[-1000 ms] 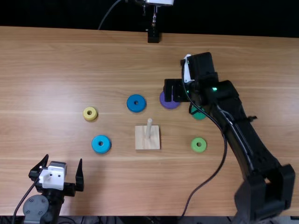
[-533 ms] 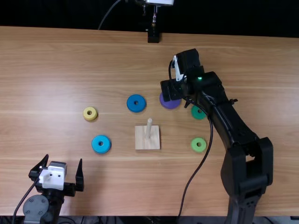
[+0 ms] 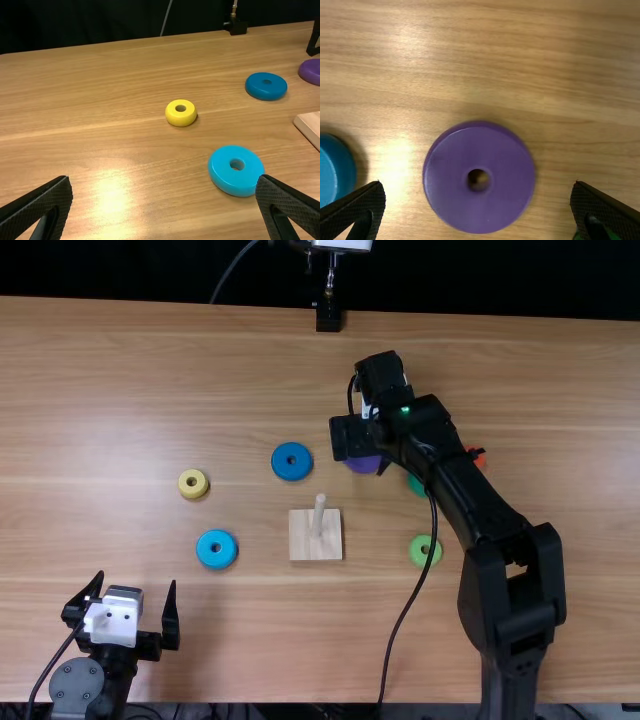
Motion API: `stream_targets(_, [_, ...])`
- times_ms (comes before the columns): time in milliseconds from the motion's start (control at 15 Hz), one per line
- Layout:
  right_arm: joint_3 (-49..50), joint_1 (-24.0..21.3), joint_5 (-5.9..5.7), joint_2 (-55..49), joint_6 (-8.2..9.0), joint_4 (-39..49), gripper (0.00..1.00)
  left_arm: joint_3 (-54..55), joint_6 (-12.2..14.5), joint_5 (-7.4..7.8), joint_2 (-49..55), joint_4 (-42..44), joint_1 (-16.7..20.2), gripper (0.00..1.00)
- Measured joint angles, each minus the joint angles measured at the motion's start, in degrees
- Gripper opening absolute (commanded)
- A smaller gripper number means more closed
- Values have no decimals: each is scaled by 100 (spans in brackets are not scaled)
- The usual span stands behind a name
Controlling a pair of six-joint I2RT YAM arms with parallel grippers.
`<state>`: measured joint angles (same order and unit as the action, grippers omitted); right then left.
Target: Build the Hanoi tower: stack the rings onto the peg from bottom to top in this color order: purple, dark blue, light blue, dark green, light green, yellow, orange.
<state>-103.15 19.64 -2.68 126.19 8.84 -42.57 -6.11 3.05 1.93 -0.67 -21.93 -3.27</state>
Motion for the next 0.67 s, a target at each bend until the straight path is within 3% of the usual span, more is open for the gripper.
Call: stream_targets(667, [-87, 13, -35, 431, 157, -92, 100, 0, 0, -2, 0, 0, 0, 100])
